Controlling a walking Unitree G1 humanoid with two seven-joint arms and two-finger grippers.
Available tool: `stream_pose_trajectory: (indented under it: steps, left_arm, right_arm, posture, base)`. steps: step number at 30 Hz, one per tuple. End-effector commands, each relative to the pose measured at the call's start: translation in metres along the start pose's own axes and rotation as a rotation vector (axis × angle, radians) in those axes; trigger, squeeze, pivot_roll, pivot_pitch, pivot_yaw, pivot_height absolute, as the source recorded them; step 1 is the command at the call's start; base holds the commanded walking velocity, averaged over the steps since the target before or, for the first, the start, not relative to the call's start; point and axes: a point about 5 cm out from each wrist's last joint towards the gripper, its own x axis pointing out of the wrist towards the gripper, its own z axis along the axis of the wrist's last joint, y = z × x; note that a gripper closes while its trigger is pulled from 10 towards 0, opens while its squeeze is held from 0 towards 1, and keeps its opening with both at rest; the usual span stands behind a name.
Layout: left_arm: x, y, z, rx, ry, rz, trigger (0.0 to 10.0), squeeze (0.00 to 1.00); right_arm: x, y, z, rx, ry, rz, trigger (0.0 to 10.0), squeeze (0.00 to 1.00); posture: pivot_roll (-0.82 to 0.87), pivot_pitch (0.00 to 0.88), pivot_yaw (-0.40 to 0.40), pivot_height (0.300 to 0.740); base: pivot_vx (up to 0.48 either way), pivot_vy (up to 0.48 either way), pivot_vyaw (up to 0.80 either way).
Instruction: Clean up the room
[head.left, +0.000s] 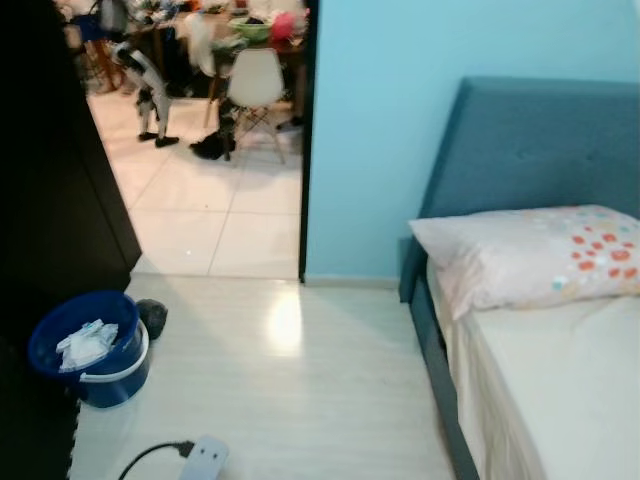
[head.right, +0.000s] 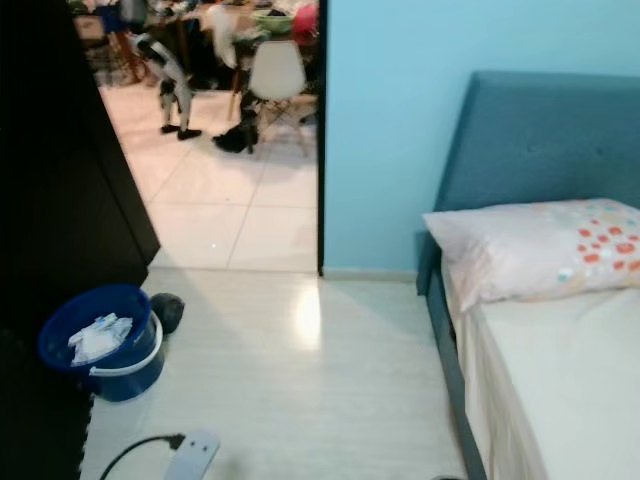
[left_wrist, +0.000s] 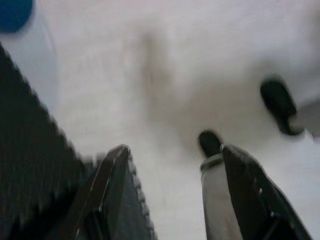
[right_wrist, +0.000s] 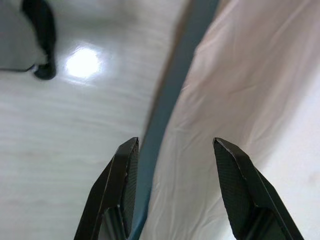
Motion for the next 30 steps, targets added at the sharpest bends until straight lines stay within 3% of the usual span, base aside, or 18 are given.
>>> stream_pose_trajectory:
  steps: [1, 30]
  left_arm:
    - [-0.001, -0.003, -0.017, -0.011, 0.055, -0.009, 10.0, 0.0]
    - [-0.001, -0.005, -0.016, -0.016, 0.054, -0.021, 10.0, 0.0]
  right_arm:
    - [0.0, 0.007, -0.002, 0.003, 0.001, 0.022, 10.0, 0.0]
    - [0.0, 0.008, 0.007, -0.005, -0.012, 0.03, 10.0, 0.0]
  posture:
    - [-0.09, 0.0, -0.022, 0.74]
    - [-0.08, 0.0, -0.024, 0.74]
  base:
    - [0.0, 0.0, -0.76]
    - [0.0, 0.0, -0.76]
